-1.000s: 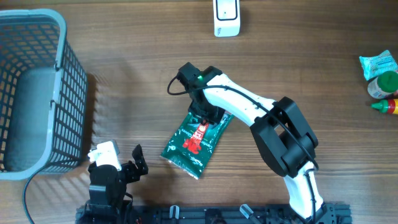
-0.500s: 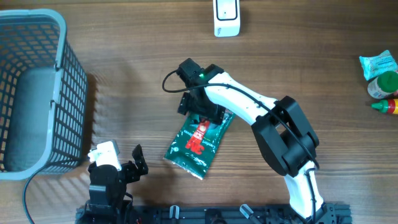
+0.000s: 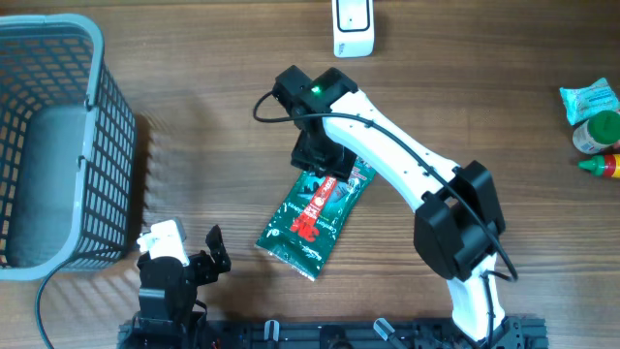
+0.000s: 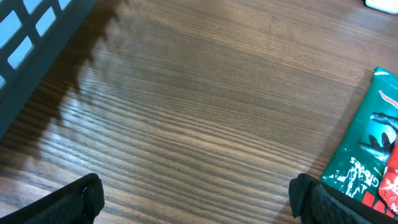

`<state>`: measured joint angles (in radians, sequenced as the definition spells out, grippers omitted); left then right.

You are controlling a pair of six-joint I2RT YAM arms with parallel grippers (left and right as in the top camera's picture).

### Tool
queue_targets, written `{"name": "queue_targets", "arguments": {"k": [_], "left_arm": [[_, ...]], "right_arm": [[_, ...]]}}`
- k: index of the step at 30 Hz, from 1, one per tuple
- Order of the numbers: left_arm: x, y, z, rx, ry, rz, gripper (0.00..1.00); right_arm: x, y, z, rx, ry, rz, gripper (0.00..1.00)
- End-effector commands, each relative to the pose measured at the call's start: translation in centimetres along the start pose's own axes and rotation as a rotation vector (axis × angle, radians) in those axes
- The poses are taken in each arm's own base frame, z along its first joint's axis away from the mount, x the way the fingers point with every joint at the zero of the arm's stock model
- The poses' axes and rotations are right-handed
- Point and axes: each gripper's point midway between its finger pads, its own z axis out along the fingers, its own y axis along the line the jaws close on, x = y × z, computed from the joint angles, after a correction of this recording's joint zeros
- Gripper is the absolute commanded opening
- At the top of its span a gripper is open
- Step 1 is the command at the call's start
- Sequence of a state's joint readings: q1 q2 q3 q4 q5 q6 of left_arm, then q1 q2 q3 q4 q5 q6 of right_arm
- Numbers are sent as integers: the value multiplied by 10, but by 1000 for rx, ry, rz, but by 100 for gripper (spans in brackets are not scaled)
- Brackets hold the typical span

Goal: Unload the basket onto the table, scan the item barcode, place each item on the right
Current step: 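Move the right gripper to the red Nescafe stick and grasp it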

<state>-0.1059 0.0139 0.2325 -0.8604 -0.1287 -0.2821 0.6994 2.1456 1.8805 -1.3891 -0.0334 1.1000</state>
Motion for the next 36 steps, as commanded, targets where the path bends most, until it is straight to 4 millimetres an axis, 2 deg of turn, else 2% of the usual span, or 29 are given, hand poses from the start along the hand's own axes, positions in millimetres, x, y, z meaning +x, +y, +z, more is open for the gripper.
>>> {"name": "queue_targets", "arguments": {"k": [1, 4, 7, 14, 17, 20, 21, 23, 24, 27, 29, 32, 35, 36], "left_arm": [[0, -2, 0, 11, -4, 16, 100], [0, -2, 0, 11, -4, 16, 100], [0, -2, 0, 11, -4, 16, 100], [0, -2, 0, 11, -4, 16, 100], [0, -2, 0, 11, -4, 16, 100], [0, -2, 0, 12, -4, 16, 100], [0, -2, 0, 11, -4, 16, 100], [0, -2, 0, 11, -4, 16, 100], [0, -2, 0, 11, -4, 16, 100], [0, -2, 0, 11, -4, 16, 100], [0, -2, 0, 11, -4, 16, 100], [0, -2, 0, 11, -4, 16, 100], [0, -2, 0, 11, -4, 16, 100], [0, -2, 0, 11, -4, 16, 100]], "right_arm": [[-6, -7, 39, 126, -10, 184, 61], [-6, -13, 63, 193, 20, 194, 58], [-8, -13, 71, 207, 26, 198, 55], [-12, 3, 59, 147, 19, 200, 51], [-14, 7, 68, 144, 18, 187, 51], [-11, -7, 94, 247, 48, 186, 50], [-7, -23, 112, 341, 87, 194, 44], [-3, -35, 119, 406, 118, 191, 34], [-1, -37, 118, 417, 124, 183, 28], [-2, -36, 116, 413, 125, 180, 18], [1, -34, 116, 403, 143, 177, 5], [7, -26, 116, 342, 228, 77, 5], [-2, -11, 100, 239, 258, 3, 4], [-3, -2, 87, 176, 267, -42, 4]]}}
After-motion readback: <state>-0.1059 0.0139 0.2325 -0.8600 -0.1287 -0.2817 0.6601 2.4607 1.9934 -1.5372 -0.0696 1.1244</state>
